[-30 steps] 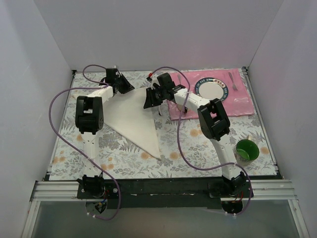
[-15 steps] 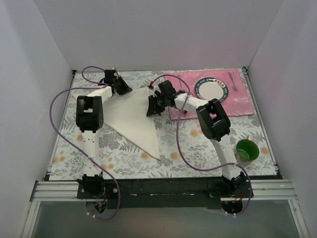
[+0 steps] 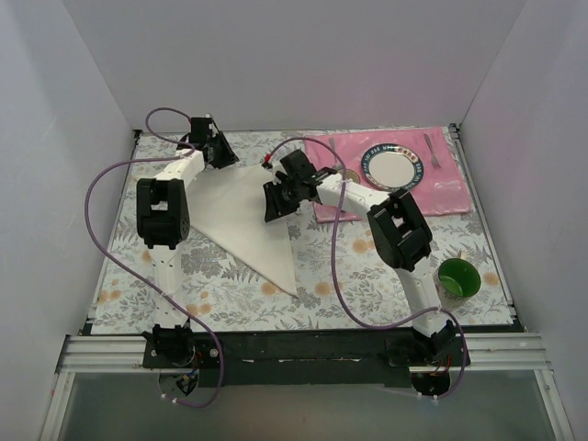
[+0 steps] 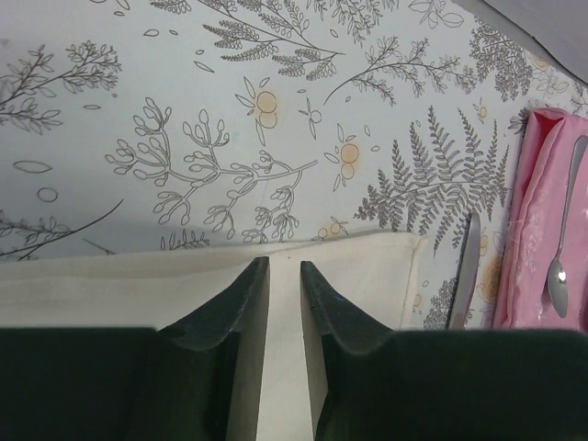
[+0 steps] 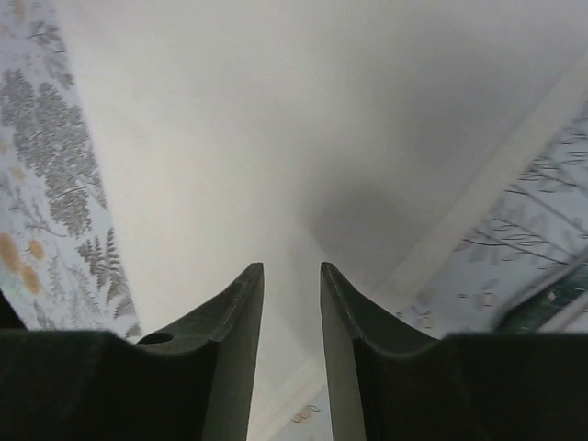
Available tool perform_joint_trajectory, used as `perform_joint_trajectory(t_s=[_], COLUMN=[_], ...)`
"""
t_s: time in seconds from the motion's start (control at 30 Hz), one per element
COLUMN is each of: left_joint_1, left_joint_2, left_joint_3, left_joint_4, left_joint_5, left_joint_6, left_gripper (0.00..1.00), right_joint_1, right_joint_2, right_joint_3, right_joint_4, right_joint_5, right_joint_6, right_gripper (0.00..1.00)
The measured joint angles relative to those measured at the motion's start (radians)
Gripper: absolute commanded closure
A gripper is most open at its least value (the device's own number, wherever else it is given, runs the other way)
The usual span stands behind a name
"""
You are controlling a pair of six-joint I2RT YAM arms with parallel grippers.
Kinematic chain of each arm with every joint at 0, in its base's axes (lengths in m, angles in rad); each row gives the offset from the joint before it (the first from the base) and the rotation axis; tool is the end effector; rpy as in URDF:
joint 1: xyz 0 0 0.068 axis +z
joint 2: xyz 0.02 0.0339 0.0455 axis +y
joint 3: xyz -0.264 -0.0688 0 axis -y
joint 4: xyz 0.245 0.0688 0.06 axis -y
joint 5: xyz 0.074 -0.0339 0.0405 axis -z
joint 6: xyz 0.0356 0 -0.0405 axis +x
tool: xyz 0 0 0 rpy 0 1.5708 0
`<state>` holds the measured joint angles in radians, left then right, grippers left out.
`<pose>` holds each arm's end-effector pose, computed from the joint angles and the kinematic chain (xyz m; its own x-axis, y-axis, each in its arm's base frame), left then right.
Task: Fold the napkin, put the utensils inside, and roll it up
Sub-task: Fold the napkin
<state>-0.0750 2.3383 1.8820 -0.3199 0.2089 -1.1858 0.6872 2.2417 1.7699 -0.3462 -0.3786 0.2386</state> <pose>0.5253 -0.0469 0.1732 -0.4671 -0.8741 -0.1333 -0.5645 0.4108 -0.7159 0.3804 0.3292 0.1842 -0.7336 -0.3180 -0.6006 -0.6292 0.6516 0.4237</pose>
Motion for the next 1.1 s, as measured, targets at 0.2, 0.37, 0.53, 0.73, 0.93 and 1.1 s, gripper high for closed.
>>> perform_joint_trajectory(t_s=[0.2, 0.37, 0.53, 0.73, 0.93, 1.1], left_joint_1=[0.002, 0.002, 0.014, 0.033, 0.111, 0.205], left_joint_2=[-0.114, -0.135, -0.166, -0.206, -0.319, -0.459], left_joint_3=[-0.143, -0.274, -0.337, -0.383, -0.439, -0.472], left_joint_4=[0.008, 0.022, 0.057, 0.050, 0.024, 0.015], left_joint_5=[-0.015, -0.021, -0.040, -0.056, -0.048, -0.052], left_joint_6=[0.002, -0.002, -0.009, -0.010, -0.031, -0.054], left_gripper=[0.82, 0.83, 0.83, 0.73, 0.56, 0.54], right_joint_1=[0.121, 0.187, 0.193, 0.193, 0.193, 0.195], right_joint_2=[-0.127, -0.204, -0.290, -0.393, -0.454, -0.474], right_joint_3=[-0.168, -0.323, -0.512, -0.660, -0.739, -0.733], right_joint_4=[0.035, 0.068, 0.096, 0.126, 0.142, 0.109], right_joint_5=[-0.031, -0.050, -0.046, -0.039, -0.010, 0.034], right_joint_6=[0.026, 0.035, 0.047, 0.059, 0.067, 0.057], right_gripper=[0.59, 0.59, 0.59, 0.59, 0.59, 0.55])
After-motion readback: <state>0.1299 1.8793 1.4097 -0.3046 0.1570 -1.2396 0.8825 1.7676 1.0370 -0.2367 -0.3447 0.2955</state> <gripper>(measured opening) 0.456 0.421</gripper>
